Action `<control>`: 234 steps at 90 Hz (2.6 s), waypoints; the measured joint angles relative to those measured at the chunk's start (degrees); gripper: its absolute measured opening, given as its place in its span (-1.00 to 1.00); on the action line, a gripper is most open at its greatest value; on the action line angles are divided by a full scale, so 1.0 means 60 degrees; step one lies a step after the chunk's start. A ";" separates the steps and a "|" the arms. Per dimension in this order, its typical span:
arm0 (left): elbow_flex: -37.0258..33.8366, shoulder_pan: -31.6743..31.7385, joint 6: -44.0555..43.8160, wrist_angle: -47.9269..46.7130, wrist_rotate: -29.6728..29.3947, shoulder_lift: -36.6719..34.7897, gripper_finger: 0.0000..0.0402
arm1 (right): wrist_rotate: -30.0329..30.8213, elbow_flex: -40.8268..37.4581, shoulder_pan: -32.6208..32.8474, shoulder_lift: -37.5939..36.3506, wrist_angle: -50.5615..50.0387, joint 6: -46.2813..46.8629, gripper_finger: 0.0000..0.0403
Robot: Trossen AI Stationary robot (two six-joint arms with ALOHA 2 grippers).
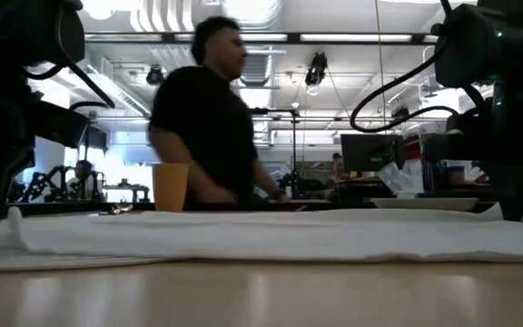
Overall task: Set table place
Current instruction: Fold the white napkin
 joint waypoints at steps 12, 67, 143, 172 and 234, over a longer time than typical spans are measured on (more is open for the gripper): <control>0.0000 0.0001 0.0053 -0.0007 -0.0004 0.0004 -0.66 | -0.0126 0.0300 -0.0009 -0.0079 -0.0110 -0.0263 -1.00; 0.0000 -0.0003 0.0594 0.0025 -0.0106 0.0004 -0.62 | 0.0164 0.2551 0.0016 -0.0112 -0.0222 -0.0904 -1.00; -0.0004 -0.0003 0.1155 0.0266 -0.0885 0.0011 -0.62 | 0.0985 0.6459 -0.0741 0.2546 -0.0209 -0.1955 -1.00; -0.0007 0.0001 0.1324 0.0288 -0.0962 0.0013 -0.68 | 0.0954 0.8570 -0.1308 0.3896 -0.0185 -0.3381 -1.00; -0.0042 -0.0003 0.1571 0.0561 -0.1137 0.0011 -0.62 | 0.0013 0.9257 -0.1422 0.4391 0.1233 -0.3763 -1.00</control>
